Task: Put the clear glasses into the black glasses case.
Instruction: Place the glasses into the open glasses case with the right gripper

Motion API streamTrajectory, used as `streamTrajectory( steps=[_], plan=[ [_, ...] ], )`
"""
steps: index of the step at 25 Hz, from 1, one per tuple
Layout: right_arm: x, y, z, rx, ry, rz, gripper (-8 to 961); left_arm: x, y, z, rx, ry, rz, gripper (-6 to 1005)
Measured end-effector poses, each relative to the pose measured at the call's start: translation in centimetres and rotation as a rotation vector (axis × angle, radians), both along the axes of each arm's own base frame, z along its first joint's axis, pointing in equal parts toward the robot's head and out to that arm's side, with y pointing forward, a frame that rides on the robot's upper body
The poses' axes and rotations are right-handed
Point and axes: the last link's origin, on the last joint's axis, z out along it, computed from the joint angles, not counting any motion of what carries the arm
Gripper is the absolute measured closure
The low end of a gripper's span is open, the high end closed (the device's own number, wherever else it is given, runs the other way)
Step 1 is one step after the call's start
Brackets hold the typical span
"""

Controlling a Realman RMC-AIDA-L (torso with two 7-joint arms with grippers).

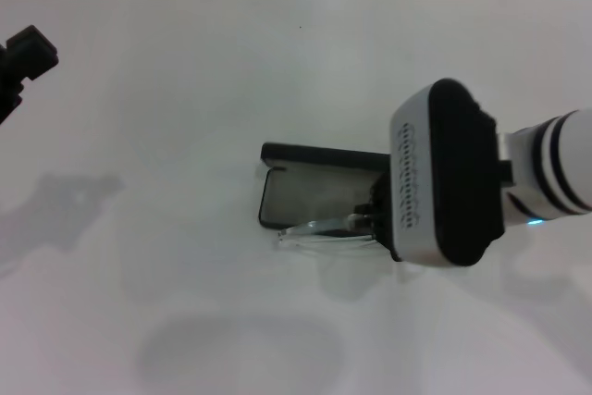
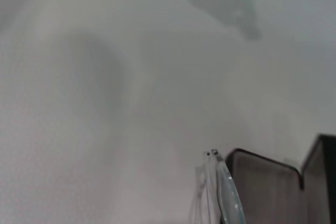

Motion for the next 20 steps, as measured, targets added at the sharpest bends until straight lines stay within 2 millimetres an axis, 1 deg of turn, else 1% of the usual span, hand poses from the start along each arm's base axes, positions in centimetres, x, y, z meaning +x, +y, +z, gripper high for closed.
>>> streamTrajectory(
  steps=[6,20],
  plan=[
    [-0.03,0.04,-0.67,0.031,-0.003,0.042,914,0.12,0.10,-0.12,-0.004,-0.005,0.000,940],
    [-0.22,-0.10,-0.50,0.035,0.004,0.055,914,-0.23,-0.11,-0.13,0.002,-0.013,0.021,940]
  ],
)
